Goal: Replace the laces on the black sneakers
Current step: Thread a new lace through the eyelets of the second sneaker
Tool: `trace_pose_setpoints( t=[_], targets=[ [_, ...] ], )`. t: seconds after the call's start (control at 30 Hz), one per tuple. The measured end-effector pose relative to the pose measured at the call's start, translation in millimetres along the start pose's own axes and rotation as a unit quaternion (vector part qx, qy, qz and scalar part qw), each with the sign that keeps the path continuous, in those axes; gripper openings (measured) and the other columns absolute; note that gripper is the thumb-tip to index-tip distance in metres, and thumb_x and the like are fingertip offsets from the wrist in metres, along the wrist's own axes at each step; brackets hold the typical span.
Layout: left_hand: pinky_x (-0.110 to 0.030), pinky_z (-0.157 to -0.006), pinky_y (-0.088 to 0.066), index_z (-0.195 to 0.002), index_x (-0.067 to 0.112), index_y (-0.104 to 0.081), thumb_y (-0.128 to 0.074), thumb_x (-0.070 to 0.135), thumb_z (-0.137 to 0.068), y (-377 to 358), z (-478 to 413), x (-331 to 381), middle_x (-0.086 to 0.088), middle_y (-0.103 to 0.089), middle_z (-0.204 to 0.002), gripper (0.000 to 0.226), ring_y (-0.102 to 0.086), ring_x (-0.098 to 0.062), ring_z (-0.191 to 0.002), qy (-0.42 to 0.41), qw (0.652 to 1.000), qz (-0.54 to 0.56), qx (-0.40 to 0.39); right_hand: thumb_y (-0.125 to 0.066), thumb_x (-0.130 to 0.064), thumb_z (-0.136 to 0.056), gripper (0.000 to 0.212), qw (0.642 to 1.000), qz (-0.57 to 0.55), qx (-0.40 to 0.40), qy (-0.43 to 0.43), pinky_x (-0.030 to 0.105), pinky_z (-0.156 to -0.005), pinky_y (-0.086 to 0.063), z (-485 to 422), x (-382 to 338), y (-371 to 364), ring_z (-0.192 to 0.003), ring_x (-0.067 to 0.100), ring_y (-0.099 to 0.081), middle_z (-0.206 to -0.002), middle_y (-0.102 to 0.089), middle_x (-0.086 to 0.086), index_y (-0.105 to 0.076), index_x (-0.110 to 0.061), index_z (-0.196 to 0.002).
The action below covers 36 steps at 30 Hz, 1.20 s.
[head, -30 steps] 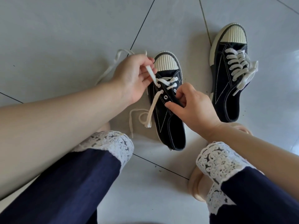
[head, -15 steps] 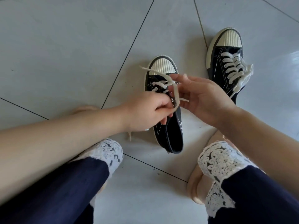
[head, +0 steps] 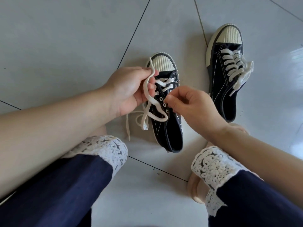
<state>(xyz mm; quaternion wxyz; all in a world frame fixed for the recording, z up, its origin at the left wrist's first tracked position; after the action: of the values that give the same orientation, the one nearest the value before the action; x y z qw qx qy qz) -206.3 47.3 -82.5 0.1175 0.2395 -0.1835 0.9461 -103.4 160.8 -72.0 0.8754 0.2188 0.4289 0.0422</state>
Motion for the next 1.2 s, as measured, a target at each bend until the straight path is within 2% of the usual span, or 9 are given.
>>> trace_pose_setpoints(
  t=[0.07,0.13,0.27,0.33,0.47,0.6,0.73,0.97,1.2],
  targets=[
    [-0.012,-0.033,-0.026,-0.077,0.004,-0.055,-0.041,0.005,-0.093,-1.4,-1.3,-2.6,0.000,-0.045,-0.055,0.022,-0.033,-0.005,-0.035,-0.009,0.998,-0.057,-0.001,-0.063,-0.031,-0.084,0.008,0.994,0.099,0.039,0.010,0.018,-0.063,-0.038,-7.8,2.3,1.9,-0.067,0.002,-0.050,-0.076,-0.057,-0.013,-0.059,-0.024,-0.085],
    [-0.012,-0.032,-0.019,-0.077,0.007,-0.056,-0.043,0.008,-0.093,-3.6,-0.5,-7.1,-0.001,-0.043,-0.060,0.020,-0.028,-0.003,-0.034,-0.029,0.988,-0.150,-0.005,-0.066,-0.039,-0.079,0.032,0.984,0.178,0.001,-0.009,0.018,-0.062,-0.034,-15.3,7.7,-2.0,-0.079,0.009,-0.050,-0.095,-0.053,-0.007,-0.054,-0.021,-0.102],
    [-0.017,-0.041,-0.032,-0.083,0.007,-0.061,-0.057,0.021,-0.089,-8.7,1.5,-17.7,0.002,-0.047,-0.060,0.016,-0.037,-0.004,-0.041,-0.102,0.945,-0.310,-0.007,-0.067,-0.032,-0.078,0.039,0.973,0.230,-0.012,-0.009,0.025,-0.074,-0.041,-22.8,5.6,-0.5,-0.089,0.017,-0.057,-0.103,-0.060,-0.001,-0.057,-0.015,-0.112],
    [-0.015,-0.049,-0.034,-0.085,0.009,-0.064,-0.061,0.023,-0.087,-8.0,-1.7,-22.1,0.006,-0.047,-0.057,0.015,-0.040,-0.001,-0.046,-0.150,0.911,-0.384,0.014,-0.065,-0.023,-0.079,0.030,0.981,0.192,-0.017,-0.021,0.025,-0.081,-0.046,-22.2,3.5,5.3,-0.088,0.014,-0.060,-0.098,-0.066,-0.002,-0.064,-0.017,-0.109],
    [-0.008,-0.045,-0.032,-0.078,0.017,-0.061,-0.064,0.026,-0.085,-4.7,-8.8,-26.1,0.011,-0.048,-0.057,0.011,-0.045,0.004,-0.046,-0.200,0.864,-0.459,0.049,-0.054,-0.007,-0.082,0.033,0.987,0.158,-0.016,-0.022,0.013,-0.076,-0.041,-21.4,6.7,8.4,-0.085,0.008,-0.059,-0.086,-0.062,-0.008,-0.067,-0.018,-0.110],
    [-0.005,-0.052,-0.033,-0.074,0.017,-0.055,-0.061,0.021,-0.086,-5.0,-9.6,-27.7,0.009,-0.050,-0.057,0.014,-0.045,-0.003,-0.053,-0.272,0.810,-0.517,0.051,-0.050,0.001,-0.079,0.038,0.995,0.095,0.006,-0.025,0.020,-0.083,-0.047,-21.7,11.4,5.4,-0.083,0.006,-0.059,-0.083,-0.064,-0.010,-0.069,-0.016,-0.107],
    [-0.025,-0.054,-0.033,-0.073,0.017,-0.051,-0.058,0.019,-0.085,-7.4,-13.0,-27.4,0.011,-0.046,-0.059,0.014,-0.046,-0.011,-0.058,-0.303,0.773,-0.557,0.036,-0.048,0.006,-0.077,0.042,0.998,-0.026,0.020,-0.058,0.023,-0.075,-0.054,-19.9,19.5,2.8,-0.073,0.005,-0.064,-0.068,-0.067,-0.017,-0.070,-0.030,-0.083],
    [-0.030,-0.057,-0.035,-0.076,0.014,-0.053,-0.056,0.017,-0.086,-11.4,-16.5,-27.0,0.011,-0.044,-0.063,0.011,-0.048,-0.017,-0.067,-0.306,0.747,-0.590,0.029,-0.044,0.013,-0.077,0.046,0.978,-0.173,-0.012,-0.117,0.025,-0.065,-0.055,-19.5,31.5,-4.0,-0.063,0.011,-0.066,-0.066,-0.070,-0.005,-0.070,-0.025,-0.077],
    [-0.032,-0.058,-0.033,-0.081,0.011,-0.053,-0.051,0.018,-0.087,-16.4,-17.6,-25.4,-0.001,-0.051,-0.076,0.009,-0.047,-0.021,-0.070,-0.307,0.717,-0.625,0.045,-0.042,0.015,-0.080,0.043,0.960,-0.240,-0.040,-0.137,0.028,-0.070,-0.054,-20.5,35.6,-4.7,-0.071,0.018,-0.066,-0.080,-0.070,0.009,-0.071,-0.015,-0.088]
  ],
)
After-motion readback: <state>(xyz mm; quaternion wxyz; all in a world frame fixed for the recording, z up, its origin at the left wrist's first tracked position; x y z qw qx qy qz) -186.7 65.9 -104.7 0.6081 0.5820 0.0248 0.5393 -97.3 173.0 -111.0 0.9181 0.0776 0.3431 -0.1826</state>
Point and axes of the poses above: each hand's wrist, its own z-axis away from the middle knuckle, its own y-axis out of the back of the hand, x = y × z, the point moved 3 cm from there along -z, towards the middle knuckle
